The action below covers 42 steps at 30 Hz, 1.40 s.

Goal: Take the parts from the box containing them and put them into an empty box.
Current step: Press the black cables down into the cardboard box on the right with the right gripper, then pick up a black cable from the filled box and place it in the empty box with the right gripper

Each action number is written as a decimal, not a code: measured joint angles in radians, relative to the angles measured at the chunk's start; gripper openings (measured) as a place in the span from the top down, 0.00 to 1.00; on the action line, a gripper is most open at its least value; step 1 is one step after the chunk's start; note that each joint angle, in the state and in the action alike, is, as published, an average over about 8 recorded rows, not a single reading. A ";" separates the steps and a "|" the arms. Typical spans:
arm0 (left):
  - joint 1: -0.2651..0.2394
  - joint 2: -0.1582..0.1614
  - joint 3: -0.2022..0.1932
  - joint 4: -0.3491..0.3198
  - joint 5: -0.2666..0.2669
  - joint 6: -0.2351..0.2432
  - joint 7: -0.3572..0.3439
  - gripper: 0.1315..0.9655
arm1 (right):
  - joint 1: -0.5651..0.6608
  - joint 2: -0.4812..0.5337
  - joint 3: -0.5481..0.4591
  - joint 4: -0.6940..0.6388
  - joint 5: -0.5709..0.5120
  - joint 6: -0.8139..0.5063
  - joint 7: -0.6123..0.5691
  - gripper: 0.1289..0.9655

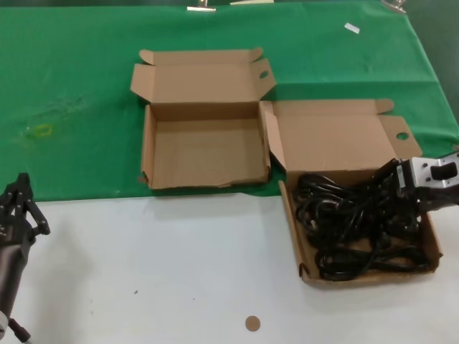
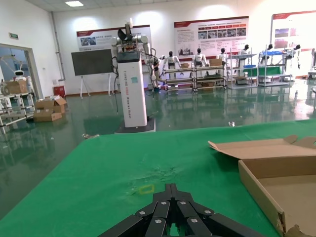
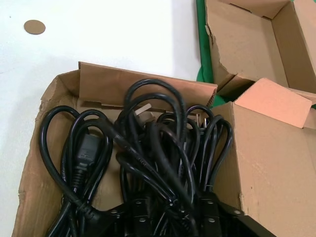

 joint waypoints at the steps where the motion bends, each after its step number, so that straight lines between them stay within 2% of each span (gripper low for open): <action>1: 0.000 0.000 0.000 0.000 0.000 0.000 0.000 0.99 | 0.000 0.001 0.000 0.003 -0.001 -0.002 0.003 0.63; 7: 0.000 0.000 0.000 0.000 0.000 0.000 0.000 0.99 | -0.002 0.016 0.002 0.028 -0.009 -0.015 0.026 0.79; 16: 0.000 0.000 0.000 0.000 0.000 0.000 0.000 0.99 | -0.011 0.049 0.011 0.082 -0.017 -0.039 0.072 0.88; 32: 0.000 0.000 0.000 0.000 0.000 0.000 0.000 0.99 | -0.004 0.100 0.037 0.182 -0.024 -0.080 0.169 0.88; 42: 0.000 0.000 0.000 0.000 0.000 0.000 0.000 0.99 | 0.053 0.078 0.039 0.219 -0.041 -0.103 0.233 0.89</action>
